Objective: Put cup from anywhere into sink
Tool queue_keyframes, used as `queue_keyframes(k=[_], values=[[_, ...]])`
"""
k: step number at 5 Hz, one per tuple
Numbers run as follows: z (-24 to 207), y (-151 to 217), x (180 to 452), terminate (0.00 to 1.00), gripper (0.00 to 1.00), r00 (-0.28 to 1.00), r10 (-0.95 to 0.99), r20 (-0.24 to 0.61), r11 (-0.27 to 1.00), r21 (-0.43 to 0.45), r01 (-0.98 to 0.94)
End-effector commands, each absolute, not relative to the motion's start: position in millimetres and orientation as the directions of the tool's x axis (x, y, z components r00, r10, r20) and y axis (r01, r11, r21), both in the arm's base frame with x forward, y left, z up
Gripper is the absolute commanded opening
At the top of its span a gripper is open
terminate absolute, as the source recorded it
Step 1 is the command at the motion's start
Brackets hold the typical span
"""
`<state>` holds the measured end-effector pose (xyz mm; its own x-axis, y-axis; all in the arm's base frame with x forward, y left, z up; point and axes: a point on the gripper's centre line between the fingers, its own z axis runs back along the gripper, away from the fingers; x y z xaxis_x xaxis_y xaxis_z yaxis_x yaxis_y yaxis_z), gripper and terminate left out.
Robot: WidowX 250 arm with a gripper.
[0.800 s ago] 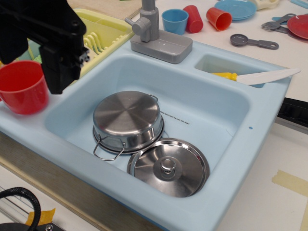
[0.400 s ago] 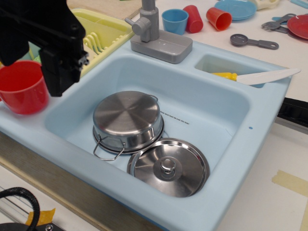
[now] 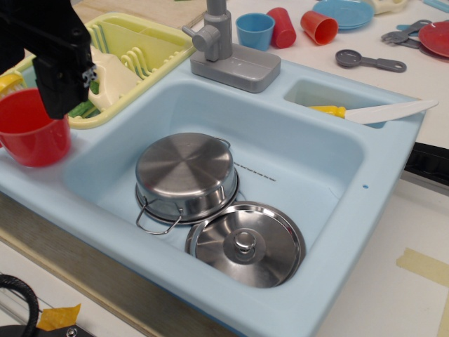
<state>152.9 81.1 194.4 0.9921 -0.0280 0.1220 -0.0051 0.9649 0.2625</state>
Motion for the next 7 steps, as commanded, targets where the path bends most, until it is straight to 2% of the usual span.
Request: queue_keyframes(k=[1,2,4,5,6,7], values=[[179,96,159,0.0,1.0,0.993,-0.014,0.12,0.968,0.251,-0.017],[161,100,163,0.0,1.0,0.995,0.029,0.101,0.969,0.24,-0.052],[137,105,162,0.0,1.0,0.988,0.049,0.146,0.97,0.228,-0.082],[135,103,161,0.0,0.0,0.985,0.061,0.159,0.967,0.235,-0.097],[136,101,162,0.0,0.0,0.985,0.059,0.16,0.967,0.237,-0.096],[148,90,162,0.0,0.0,0.983,0.067,0.172,0.957,0.267,-0.112]])
